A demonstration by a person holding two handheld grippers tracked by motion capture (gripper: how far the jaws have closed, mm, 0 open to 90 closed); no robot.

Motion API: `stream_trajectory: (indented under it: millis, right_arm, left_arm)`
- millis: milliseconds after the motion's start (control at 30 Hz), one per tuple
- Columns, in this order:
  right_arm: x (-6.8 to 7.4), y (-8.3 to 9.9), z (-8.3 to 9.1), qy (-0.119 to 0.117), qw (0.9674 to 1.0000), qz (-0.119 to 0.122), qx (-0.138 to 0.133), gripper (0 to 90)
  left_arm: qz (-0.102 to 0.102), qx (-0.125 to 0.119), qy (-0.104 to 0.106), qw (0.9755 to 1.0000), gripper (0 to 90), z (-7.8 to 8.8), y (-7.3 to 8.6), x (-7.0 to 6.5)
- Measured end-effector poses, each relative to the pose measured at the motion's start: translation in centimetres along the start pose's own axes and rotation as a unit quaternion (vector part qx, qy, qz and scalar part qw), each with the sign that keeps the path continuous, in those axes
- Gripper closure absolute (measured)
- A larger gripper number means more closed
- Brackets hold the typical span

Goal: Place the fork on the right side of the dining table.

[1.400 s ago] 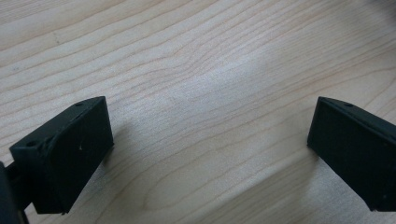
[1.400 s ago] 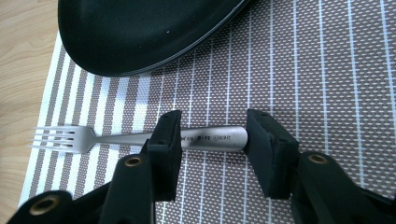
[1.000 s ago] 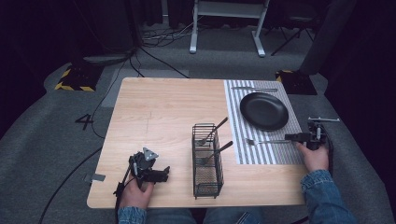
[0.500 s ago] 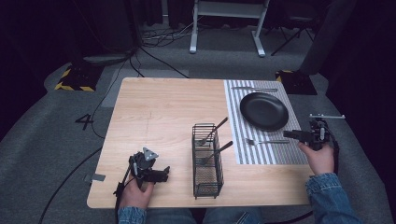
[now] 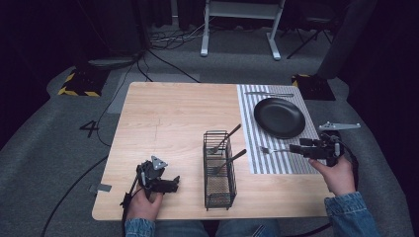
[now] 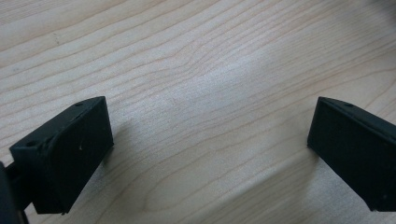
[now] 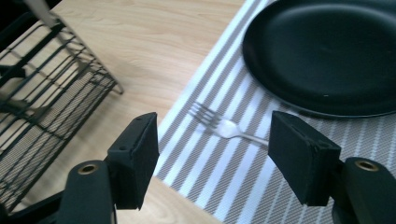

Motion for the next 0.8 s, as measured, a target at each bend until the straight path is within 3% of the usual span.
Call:
stream_trajectory:
  millis: [533, 800]
  right_arm:
    - [5.7, 2.0, -0.7, -0.052, 0.998, 0.034, 0.011, 33.9]
    - [5.9, 3.6, -2.3, -0.04, 0.9984, 0.038, 0.014, 34.3]
  left_arm:
    - [0.0, 0.0, 0.0, 1.0, 0.2, 0.0, 0.0, 0.0]
    - [0.0, 0.0, 0.0, 1.0, 0.2, 0.0, 0.0, 0.0]
Point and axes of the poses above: each handheld gripper's, and its own axes: z roughly backward along the jaws, y roughly out of its underside, x roughly to its left, the point moved 7 cm from there along -z, roughly forward along the jaws, and after that the axes turned 5 degrees about -y, right-handed, at the moved point
